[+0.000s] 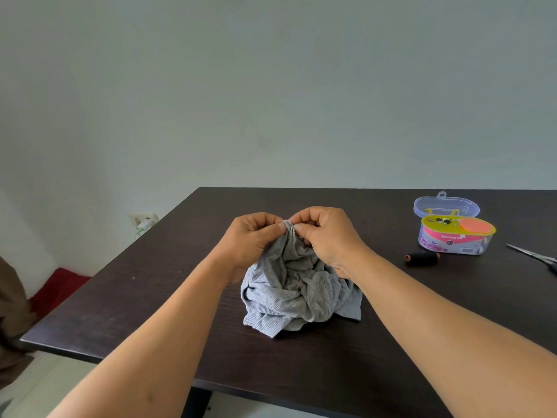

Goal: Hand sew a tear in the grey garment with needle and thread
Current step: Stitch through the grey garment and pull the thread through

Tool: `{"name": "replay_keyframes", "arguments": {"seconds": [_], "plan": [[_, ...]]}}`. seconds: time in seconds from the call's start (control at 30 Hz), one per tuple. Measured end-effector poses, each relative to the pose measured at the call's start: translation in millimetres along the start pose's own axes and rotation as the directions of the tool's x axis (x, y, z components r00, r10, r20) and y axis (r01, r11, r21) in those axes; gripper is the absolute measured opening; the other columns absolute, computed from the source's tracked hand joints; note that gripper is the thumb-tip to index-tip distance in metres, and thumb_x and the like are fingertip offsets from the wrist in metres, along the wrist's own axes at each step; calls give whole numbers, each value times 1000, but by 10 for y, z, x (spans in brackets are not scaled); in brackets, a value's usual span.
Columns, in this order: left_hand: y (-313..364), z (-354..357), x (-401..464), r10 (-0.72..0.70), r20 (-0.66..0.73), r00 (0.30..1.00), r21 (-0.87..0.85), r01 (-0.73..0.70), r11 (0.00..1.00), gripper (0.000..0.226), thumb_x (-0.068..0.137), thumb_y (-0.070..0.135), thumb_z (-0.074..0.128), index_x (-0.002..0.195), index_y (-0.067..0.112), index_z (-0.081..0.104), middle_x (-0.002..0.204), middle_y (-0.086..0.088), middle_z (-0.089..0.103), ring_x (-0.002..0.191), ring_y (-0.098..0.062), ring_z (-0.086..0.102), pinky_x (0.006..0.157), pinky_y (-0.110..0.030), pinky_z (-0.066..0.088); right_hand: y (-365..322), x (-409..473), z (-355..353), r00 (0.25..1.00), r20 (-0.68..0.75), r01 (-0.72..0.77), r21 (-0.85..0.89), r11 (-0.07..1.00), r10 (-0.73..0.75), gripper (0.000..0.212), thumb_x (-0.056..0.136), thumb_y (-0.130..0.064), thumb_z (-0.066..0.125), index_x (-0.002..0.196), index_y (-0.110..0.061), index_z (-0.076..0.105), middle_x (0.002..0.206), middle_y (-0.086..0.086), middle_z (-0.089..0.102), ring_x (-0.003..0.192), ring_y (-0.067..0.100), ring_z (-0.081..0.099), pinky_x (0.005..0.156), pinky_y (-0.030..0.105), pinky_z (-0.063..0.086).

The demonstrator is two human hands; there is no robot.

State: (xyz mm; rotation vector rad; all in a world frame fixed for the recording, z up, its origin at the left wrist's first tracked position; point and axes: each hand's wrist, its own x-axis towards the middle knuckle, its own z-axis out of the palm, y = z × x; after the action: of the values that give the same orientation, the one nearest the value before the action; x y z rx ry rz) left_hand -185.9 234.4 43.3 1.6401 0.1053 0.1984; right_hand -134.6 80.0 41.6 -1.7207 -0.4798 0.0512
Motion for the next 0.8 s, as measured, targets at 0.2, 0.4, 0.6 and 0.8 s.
{"name": "replay_keyframes", "arguments": {"seconds": [0.2,0.4,0.6,0.8], "plan": [[13,-9,-6,-63,59,996,-2,63,998,7,93,9,66,93,4,71,81,-10,72,65,-14,67,54,-20,52,10,26,-13,999,31,8,45,999,-10,22,89,2,66,78,-18,68,68,1,58,58,8,51,61,22,47],[2,-7,-31,-77,20,997,-8,77,997,8,94,12,67,91,6,71,76,-6,72,61,-12,67,49,-19,49,-2,20,-64,996,88,-10,35,999,7,15,89,2,67,84,-12,71,76,6,67,58,7,56,57,16,51],[30,6,-38,-59,-2,998,-53,59,997,8,95,9,64,88,6,69,70,-4,71,56,-9,65,47,-17,48,-17,17,-93,992,121,-26,54,998,19,26,89,10,61,94,-13,71,86,9,71,71,10,67,64,18,56],[9,10,5,-53,-4,999,13,53,999,6,92,9,69,87,6,72,81,-12,73,68,-18,68,58,-24,55,2,45,-64,999,43,12,-3,1000,-12,27,87,4,67,97,-21,63,74,-2,70,70,11,65,78,32,58]]}}
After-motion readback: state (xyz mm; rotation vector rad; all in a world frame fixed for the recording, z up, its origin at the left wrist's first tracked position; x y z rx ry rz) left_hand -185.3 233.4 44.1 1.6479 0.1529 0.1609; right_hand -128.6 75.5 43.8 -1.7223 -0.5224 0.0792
